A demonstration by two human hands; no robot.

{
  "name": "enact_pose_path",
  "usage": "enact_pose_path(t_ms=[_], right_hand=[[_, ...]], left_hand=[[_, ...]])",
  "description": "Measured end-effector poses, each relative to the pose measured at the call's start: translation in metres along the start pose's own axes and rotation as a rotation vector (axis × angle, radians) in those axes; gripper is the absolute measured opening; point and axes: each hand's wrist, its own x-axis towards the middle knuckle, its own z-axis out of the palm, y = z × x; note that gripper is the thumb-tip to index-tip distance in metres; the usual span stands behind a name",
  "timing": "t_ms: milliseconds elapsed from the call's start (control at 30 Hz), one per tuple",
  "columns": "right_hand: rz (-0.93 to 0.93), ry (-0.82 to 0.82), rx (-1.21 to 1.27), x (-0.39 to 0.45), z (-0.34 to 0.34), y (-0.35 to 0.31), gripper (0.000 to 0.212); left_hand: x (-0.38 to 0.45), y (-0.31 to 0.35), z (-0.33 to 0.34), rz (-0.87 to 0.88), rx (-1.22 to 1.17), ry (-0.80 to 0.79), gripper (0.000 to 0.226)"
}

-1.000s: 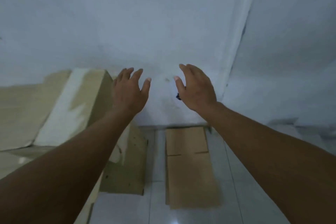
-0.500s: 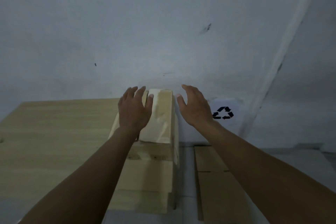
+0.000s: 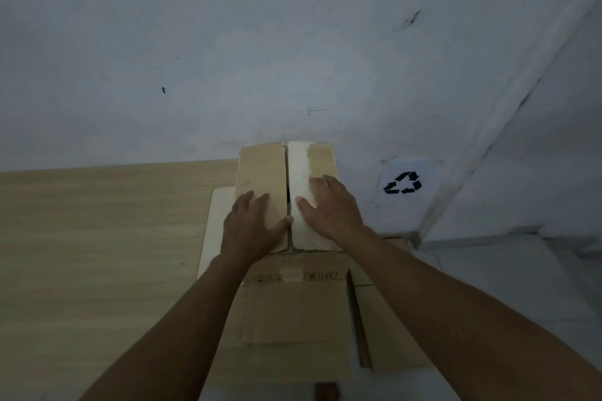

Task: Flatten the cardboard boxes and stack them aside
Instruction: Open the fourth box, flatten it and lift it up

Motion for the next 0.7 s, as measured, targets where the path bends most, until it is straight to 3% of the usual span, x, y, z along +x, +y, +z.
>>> enact_pose_path(t_ms=[100, 533, 700], right_hand=[[0.044, -0.037, -0.052, 0.018, 0.016, -0.002, 0.071], [0.242, -0.100, -0.232, 0.042, 0.025, -0.026, 0.085], [0.145, 0.108, -0.094, 0.038, -0.014, -0.045, 0.028]], left_hand=[[0.008, -0.008, 0.009, 0.046, 0.067, -0.048, 0.094], [0.039, -0.015, 0.010, 0.038, 0.069, -0.239, 0.098], [0.051, -0.003, 0.008, -0.054, 0.079, -0.243, 0.116]])
